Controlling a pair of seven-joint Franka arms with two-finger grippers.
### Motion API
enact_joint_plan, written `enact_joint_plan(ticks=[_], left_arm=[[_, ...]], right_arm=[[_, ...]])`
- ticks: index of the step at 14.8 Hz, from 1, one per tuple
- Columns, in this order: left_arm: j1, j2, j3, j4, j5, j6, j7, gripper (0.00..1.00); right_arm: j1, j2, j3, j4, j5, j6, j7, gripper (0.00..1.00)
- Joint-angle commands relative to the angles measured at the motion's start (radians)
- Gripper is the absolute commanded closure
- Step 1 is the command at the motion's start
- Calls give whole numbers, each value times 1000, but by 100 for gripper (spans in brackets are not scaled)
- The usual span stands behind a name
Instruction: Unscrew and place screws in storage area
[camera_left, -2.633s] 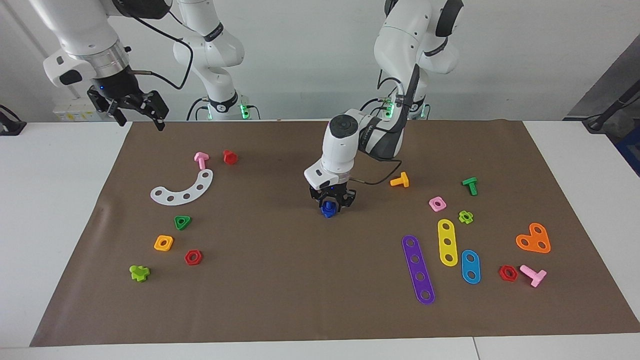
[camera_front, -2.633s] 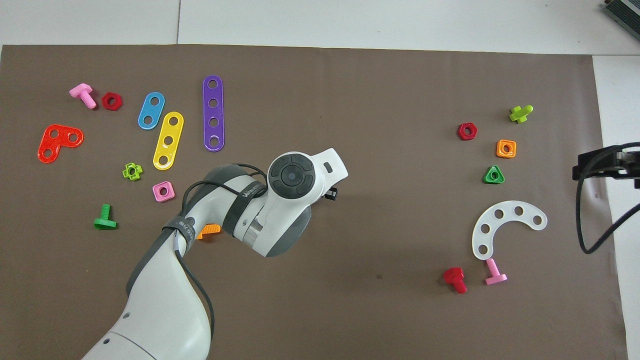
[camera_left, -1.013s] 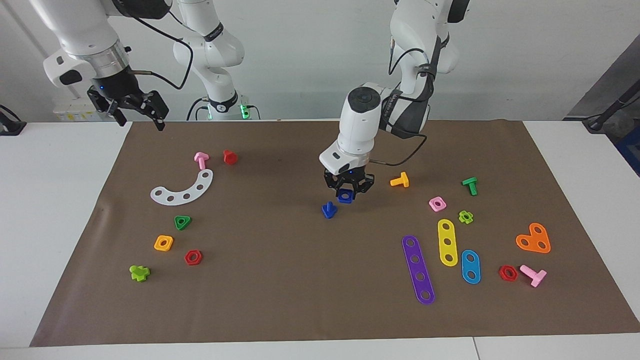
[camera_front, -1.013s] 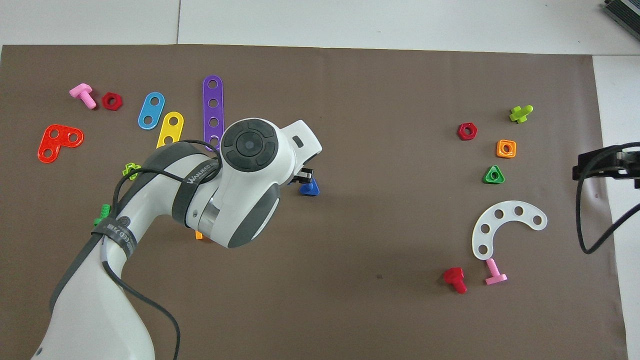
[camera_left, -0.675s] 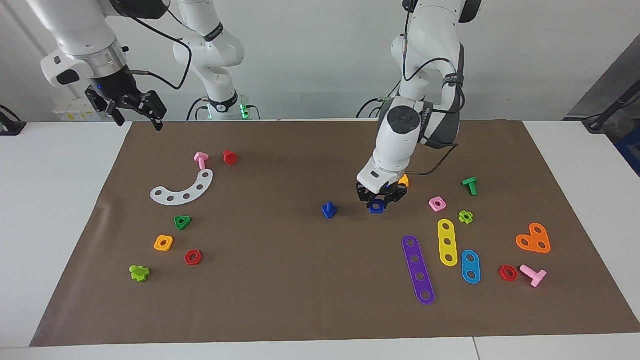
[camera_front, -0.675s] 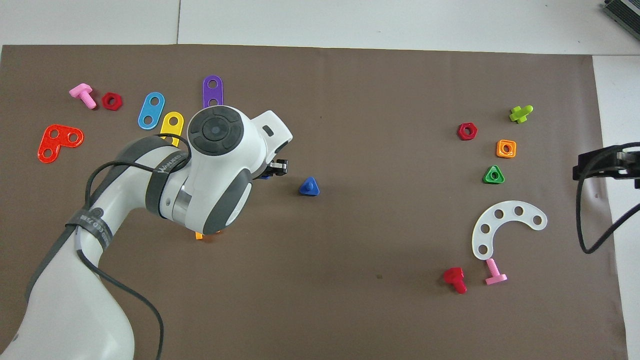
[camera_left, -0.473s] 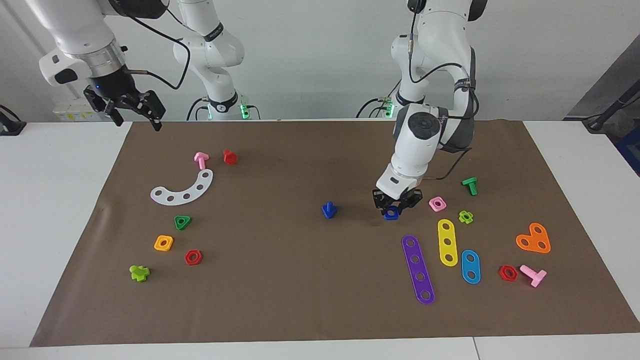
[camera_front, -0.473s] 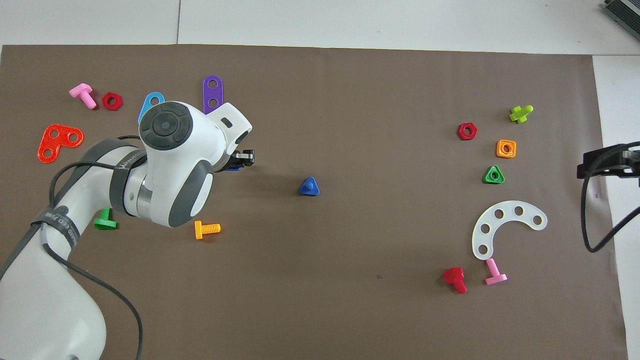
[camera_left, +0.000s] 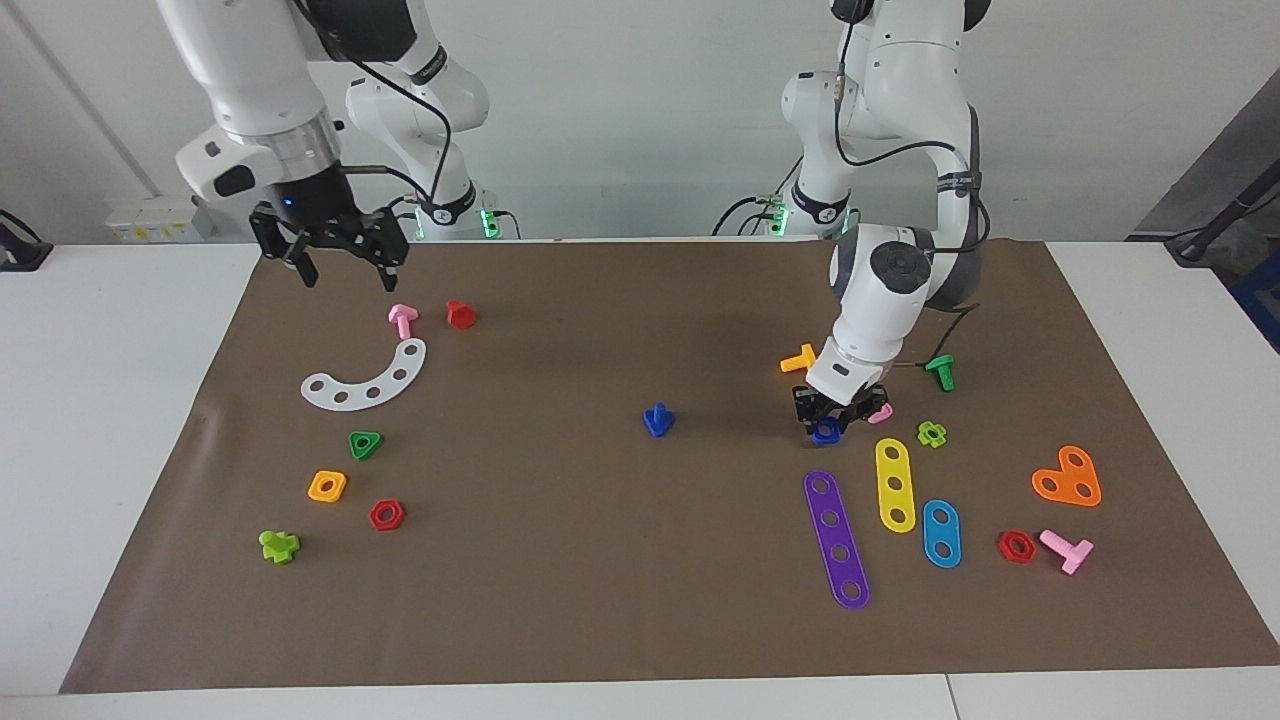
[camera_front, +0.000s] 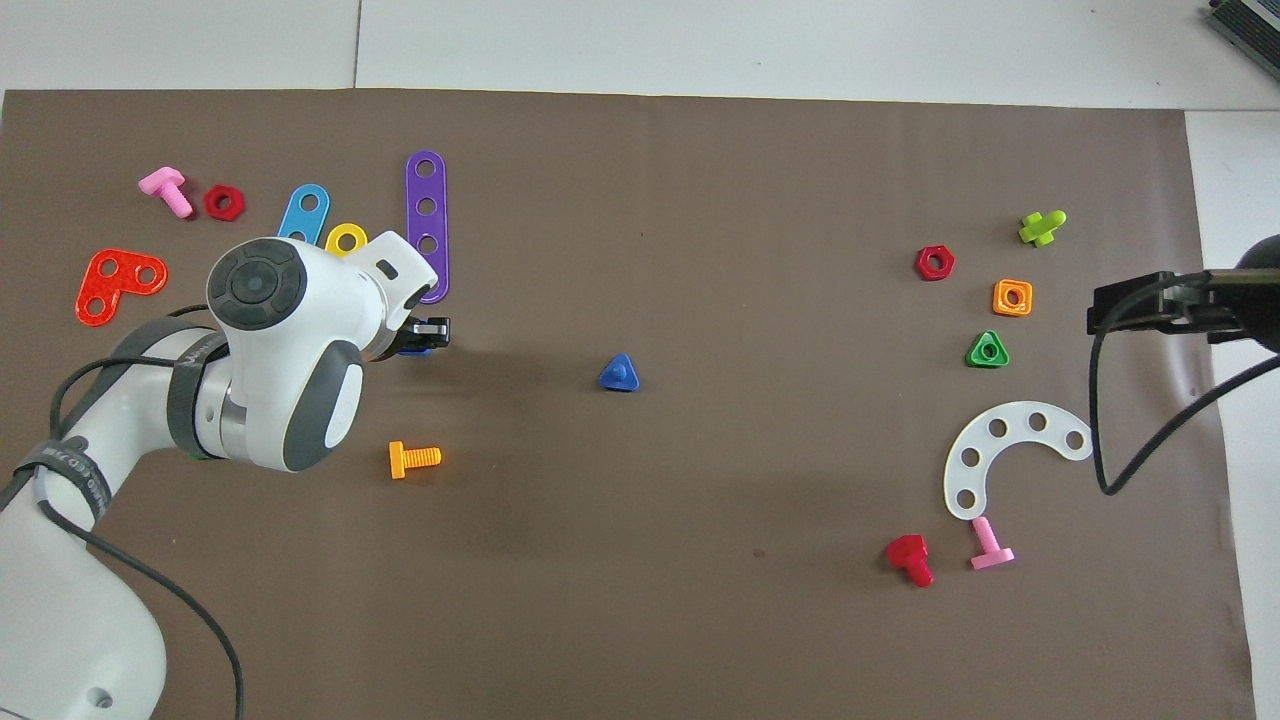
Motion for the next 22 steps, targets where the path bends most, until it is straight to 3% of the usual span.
enact_joint_plan(ticks=[1, 4, 9, 12, 19, 21, 22], left_arm=[[22, -35, -10, -85, 18, 71, 19, 49], [28, -35, -10, -71, 18, 56, 20, 0], [60, -104, -10, -53, 18, -5, 25, 0], [103, -174, -10, -53, 18, -70, 87, 0], [265, -322, -10, -21, 18, -257, 342, 0], [293, -331, -10, 77, 20, -393, 402, 0], [299, -327, -10, 149, 18, -466, 423, 0]], right_arm=[[90, 125, 6, 70, 5, 50, 137, 0], [201, 245, 6, 78, 17, 226, 272, 0], [345, 386, 5, 80, -5, 418, 403, 1], [417, 460, 5, 80, -6, 461, 431, 0], [440, 484, 5, -52, -77, 606, 396, 2], [442, 486, 6, -81, -77, 630, 388, 14], [443, 484, 6, -86, -77, 638, 385, 27]])
